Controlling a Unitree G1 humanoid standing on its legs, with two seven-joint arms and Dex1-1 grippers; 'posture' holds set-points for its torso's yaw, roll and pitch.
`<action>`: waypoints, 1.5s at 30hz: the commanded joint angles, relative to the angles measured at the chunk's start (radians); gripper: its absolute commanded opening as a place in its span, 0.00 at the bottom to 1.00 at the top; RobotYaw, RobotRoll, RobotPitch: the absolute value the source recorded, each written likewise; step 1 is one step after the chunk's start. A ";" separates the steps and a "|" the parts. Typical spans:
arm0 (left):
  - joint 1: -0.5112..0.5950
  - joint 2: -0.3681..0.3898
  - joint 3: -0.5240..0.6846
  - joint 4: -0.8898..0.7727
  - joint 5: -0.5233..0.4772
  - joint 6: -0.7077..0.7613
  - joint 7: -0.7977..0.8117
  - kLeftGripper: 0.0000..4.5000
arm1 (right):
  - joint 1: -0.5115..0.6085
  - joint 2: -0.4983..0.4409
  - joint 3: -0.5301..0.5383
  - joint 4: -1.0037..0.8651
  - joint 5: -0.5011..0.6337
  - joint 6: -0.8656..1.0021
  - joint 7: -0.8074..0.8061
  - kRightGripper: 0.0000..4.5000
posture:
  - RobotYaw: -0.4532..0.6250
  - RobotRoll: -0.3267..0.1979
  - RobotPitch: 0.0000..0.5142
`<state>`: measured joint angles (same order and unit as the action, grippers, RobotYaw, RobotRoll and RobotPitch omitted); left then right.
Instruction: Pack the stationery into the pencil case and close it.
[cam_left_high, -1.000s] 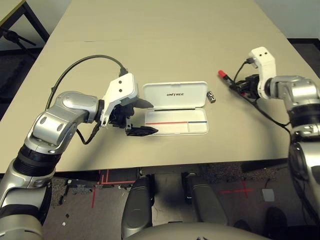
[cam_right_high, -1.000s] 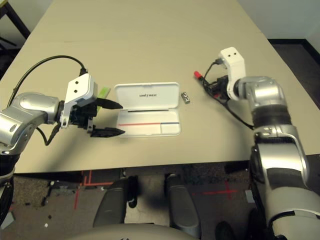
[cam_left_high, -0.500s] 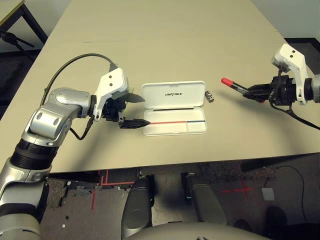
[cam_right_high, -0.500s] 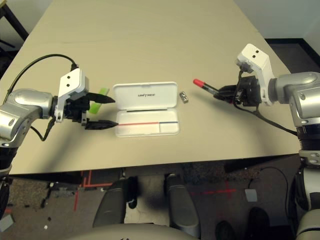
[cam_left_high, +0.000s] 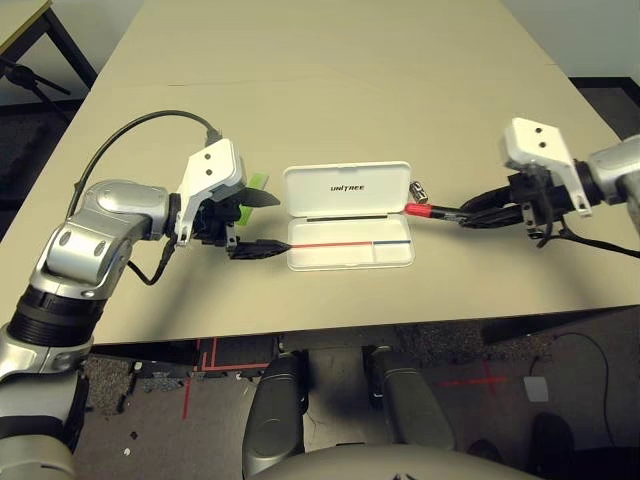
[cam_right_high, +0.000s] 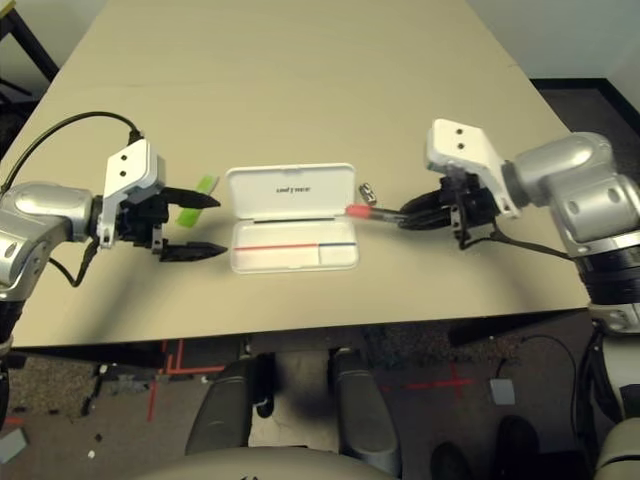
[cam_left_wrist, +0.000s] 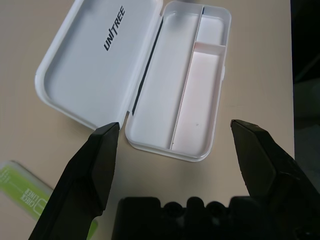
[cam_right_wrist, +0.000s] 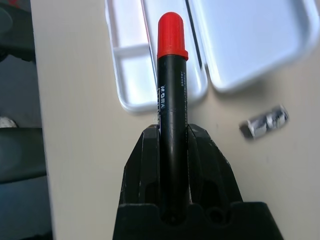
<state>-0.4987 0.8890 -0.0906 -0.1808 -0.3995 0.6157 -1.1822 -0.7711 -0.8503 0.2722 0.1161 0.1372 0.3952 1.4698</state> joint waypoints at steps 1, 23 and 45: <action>0.011 0.018 0.013 -0.024 -0.005 0.018 0.006 1.00 | -0.032 0.074 0.057 0.002 -0.040 -0.034 -0.030 0.12 | 0.47 0.62 0.32; 0.029 0.033 0.041 -0.059 -0.013 0.066 0.033 1.00 | -0.055 0.329 0.177 0.105 -0.212 -0.105 -0.212 0.12 | 0.49 0.62 0.33; -0.107 -0.114 0.087 0.052 0.003 0.284 0.354 1.00 | 0.006 0.217 -0.008 0.078 0.100 -0.052 0.084 0.99 | 0.46 0.62 0.32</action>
<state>-0.5908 0.7837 -0.0176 -0.1416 -0.4034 0.8475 -0.8769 -0.7823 -0.6155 0.3164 0.2020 0.1704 0.3331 1.5041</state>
